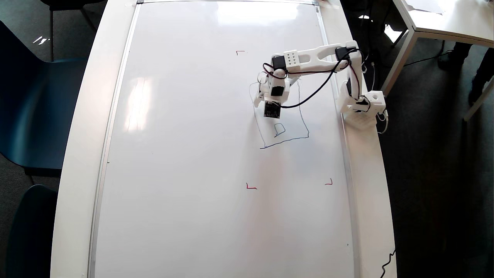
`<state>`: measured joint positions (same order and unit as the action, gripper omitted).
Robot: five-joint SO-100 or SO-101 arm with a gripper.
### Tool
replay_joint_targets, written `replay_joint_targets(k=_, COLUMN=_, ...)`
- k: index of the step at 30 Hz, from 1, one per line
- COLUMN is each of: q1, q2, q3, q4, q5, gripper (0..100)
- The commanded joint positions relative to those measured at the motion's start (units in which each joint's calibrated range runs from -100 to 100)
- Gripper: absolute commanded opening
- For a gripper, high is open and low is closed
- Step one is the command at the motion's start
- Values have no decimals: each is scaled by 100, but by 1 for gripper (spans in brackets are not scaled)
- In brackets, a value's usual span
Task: Draw on a whiteboard a robot head using a pen attached to the gripper
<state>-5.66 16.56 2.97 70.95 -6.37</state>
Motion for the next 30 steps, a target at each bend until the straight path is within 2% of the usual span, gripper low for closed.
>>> replay_joint_targets(k=1, q1=-285, q2=-84, q3=44, q4=99, q5=-92, gripper=21)
replay_joint_targets(k=15, q1=68, q2=-813, q3=1206, q4=325, q5=-114, gripper=21)
replay_joint_targets(k=30, q1=827, q2=-939, q3=1178, q4=247, q5=106, gripper=21)
